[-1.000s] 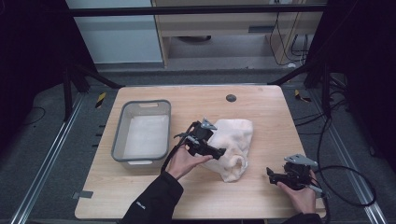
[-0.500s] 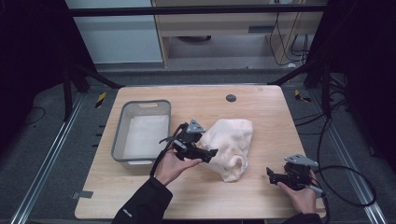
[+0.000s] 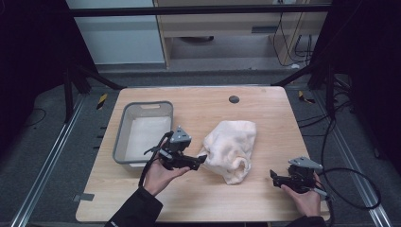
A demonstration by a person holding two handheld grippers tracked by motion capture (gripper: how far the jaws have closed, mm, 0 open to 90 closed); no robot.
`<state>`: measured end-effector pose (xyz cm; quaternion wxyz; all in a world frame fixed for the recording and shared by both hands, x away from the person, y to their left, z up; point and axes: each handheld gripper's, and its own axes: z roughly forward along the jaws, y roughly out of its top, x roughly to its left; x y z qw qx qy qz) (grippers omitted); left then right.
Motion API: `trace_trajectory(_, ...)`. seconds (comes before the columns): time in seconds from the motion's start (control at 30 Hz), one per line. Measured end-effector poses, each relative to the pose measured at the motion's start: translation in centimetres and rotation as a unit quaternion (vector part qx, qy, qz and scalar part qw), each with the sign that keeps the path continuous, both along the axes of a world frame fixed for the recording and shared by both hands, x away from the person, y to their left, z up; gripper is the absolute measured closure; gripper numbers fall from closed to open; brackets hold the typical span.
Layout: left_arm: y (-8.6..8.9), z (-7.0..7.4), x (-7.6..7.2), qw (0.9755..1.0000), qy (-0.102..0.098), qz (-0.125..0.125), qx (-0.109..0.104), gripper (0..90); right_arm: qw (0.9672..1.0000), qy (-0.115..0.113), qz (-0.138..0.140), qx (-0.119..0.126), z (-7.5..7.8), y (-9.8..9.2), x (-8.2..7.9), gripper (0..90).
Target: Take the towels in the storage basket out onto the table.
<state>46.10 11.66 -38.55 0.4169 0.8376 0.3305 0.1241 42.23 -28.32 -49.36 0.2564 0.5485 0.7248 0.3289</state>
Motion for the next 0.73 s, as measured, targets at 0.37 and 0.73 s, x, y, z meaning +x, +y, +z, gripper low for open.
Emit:
trace_trajectory(0.37,3.1,-1.7,-2.0,0.9997,0.005,0.011,-0.019,24.3,1.0000,-0.001,0.005,-0.001,0.0,0.0,-0.2,10.8)
trace_trajectory(0.73,5.0,-3.8,-4.1,0.9998,0.013,0.010,-0.004,25.8,1.0000,-0.003,0.005,0.000,0.0,0.1,-0.3,12.2)
